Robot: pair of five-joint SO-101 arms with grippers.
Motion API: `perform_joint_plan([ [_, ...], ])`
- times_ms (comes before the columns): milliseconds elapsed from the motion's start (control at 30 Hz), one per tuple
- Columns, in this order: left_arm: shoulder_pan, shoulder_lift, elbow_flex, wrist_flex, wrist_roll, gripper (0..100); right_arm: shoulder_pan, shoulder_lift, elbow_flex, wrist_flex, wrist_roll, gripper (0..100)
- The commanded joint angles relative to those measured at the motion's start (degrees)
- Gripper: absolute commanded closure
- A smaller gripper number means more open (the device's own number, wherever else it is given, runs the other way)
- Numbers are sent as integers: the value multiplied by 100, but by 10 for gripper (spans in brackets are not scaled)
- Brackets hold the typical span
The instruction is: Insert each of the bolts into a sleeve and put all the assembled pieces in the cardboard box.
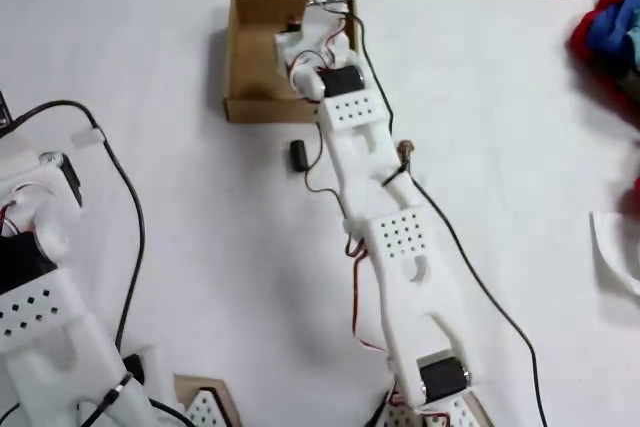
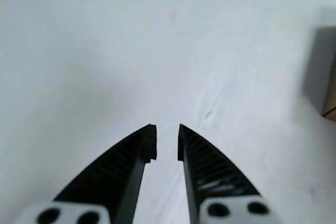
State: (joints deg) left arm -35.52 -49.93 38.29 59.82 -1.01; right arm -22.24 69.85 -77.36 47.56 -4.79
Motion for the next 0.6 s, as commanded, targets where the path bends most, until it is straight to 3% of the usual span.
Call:
perform_joint_plan([
  [0,-35,-123,-22,26,0,910,-101,-180,-132,338,-70,977],
  [567,-35,-123,-13,35,0,910,-136,4,-62,259,-70,977],
])
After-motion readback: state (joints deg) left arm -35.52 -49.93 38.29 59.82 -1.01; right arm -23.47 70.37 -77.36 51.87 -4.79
